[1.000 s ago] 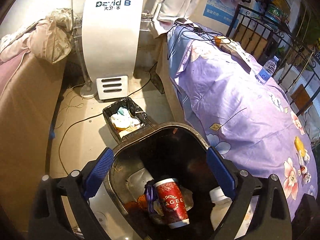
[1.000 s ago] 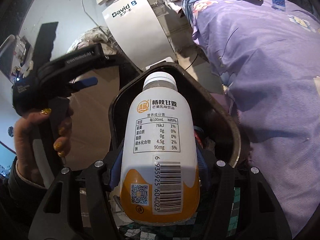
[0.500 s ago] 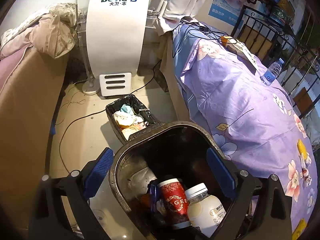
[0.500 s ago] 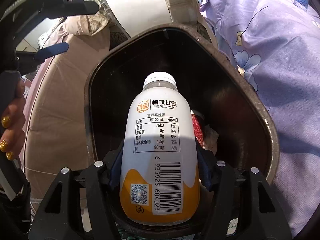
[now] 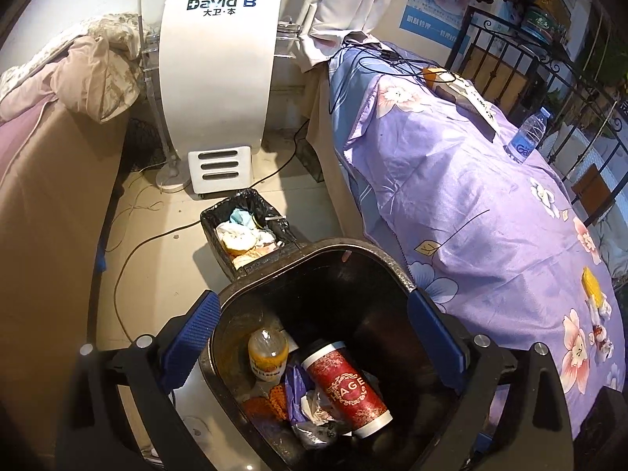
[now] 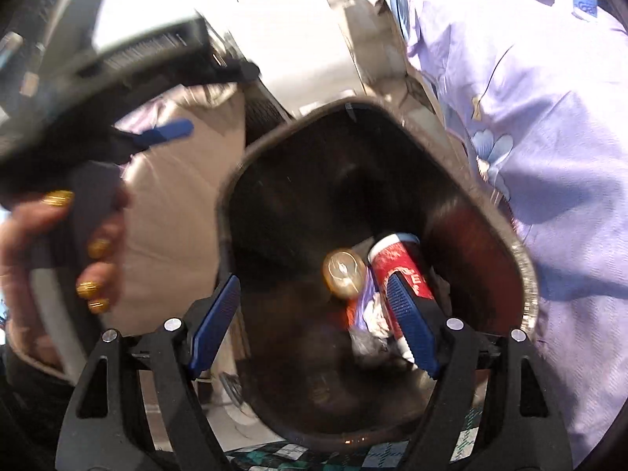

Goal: Collect trash
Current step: 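Grasp the yellow foam net with the left gripper while the right gripper grasps the white tied plastic bag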

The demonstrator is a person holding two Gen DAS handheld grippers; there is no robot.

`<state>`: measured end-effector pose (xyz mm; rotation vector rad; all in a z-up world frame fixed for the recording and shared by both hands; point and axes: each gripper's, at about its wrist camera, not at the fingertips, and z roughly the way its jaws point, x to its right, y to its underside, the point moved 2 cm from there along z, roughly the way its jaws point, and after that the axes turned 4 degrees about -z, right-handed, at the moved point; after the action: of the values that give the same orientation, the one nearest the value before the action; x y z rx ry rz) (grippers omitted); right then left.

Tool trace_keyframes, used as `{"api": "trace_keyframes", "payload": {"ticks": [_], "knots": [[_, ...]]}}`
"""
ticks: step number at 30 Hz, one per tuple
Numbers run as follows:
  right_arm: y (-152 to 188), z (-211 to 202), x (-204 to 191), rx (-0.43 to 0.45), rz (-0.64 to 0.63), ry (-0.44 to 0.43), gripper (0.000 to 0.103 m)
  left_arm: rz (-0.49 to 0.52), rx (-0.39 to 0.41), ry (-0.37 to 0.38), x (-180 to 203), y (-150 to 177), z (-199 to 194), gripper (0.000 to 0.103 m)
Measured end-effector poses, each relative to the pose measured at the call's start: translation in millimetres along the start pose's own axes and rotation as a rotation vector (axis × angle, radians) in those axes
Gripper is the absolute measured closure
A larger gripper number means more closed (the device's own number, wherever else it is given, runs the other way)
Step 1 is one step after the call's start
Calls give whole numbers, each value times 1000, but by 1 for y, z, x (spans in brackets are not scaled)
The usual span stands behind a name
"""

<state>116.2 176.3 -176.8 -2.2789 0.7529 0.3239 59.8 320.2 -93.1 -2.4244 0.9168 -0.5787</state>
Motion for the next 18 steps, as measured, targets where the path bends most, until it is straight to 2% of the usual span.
{"api": "trace_keyframes", "payload": {"ticks": [3,8,13,18], "knots": [[3,-28,1,81,-5,-6,26,15,-8,12,10,1,2,9],[8,-72,17,186,50,53,26,102,-31,61,49,12,5,9],[23,-128,44,297,146,139,26,198,-57,142,96,28,5,9],[45,-174,75,343,240,226,26,323,-84,233,150,48,3,9]]}}
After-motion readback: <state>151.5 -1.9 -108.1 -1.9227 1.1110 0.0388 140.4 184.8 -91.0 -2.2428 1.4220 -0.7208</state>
